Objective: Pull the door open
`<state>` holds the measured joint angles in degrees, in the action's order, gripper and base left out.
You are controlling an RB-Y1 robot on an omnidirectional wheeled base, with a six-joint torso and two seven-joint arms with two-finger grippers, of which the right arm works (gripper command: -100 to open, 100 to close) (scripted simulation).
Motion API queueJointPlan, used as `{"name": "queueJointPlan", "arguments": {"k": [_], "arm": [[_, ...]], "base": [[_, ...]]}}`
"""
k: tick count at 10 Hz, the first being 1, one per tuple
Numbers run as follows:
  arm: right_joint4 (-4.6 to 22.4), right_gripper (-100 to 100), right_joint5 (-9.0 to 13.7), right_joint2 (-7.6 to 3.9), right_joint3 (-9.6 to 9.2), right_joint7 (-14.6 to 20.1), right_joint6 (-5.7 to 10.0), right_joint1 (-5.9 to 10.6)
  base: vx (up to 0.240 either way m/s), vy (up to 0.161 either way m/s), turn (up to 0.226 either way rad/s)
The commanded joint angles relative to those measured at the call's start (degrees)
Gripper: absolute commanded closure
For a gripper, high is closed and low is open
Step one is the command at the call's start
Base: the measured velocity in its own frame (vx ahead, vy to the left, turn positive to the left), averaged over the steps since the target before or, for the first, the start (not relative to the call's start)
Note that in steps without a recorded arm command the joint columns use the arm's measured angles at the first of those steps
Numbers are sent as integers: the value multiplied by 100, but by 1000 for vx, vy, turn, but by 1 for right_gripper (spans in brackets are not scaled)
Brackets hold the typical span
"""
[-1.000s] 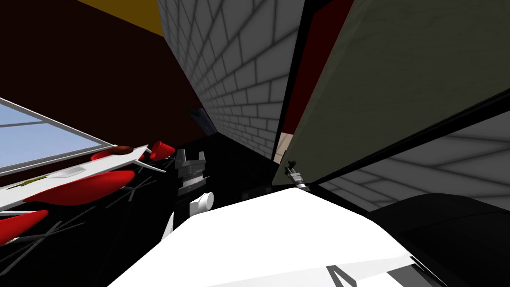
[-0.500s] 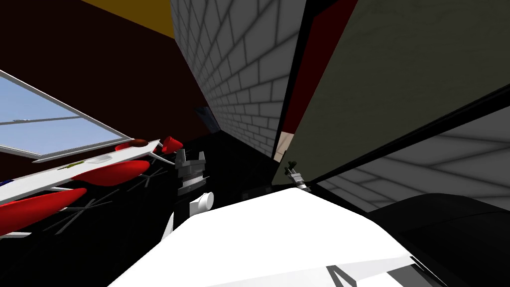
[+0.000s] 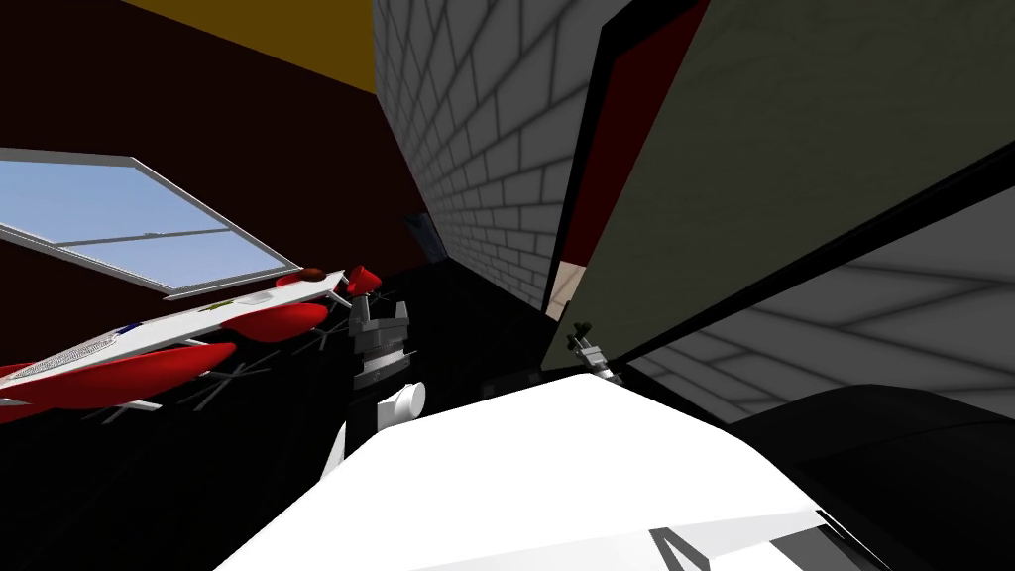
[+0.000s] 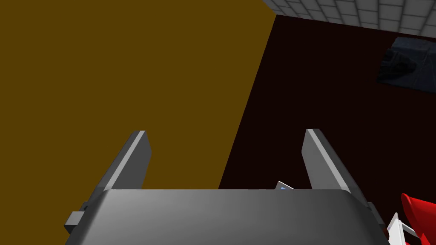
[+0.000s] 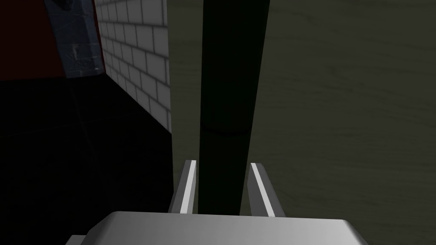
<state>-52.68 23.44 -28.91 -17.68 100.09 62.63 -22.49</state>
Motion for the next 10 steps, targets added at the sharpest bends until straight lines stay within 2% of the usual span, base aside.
{"name": "queueJointPlan", "arguments": {"k": [1, 2, 3, 10], "arm": [[68, 100, -26, -48, -41, 66, 91, -1], [45, 100, -17, -25, -26, 38, 56, 12], [134, 100, -43, -56, -64, 103, 144, 20], [467, 100, -116, -197, -163, 337, 482, 64]], "base": [[-198, -45, 125], [-86, -18, 32], [-151, -14, 154], [-195, -41, 137]]}}
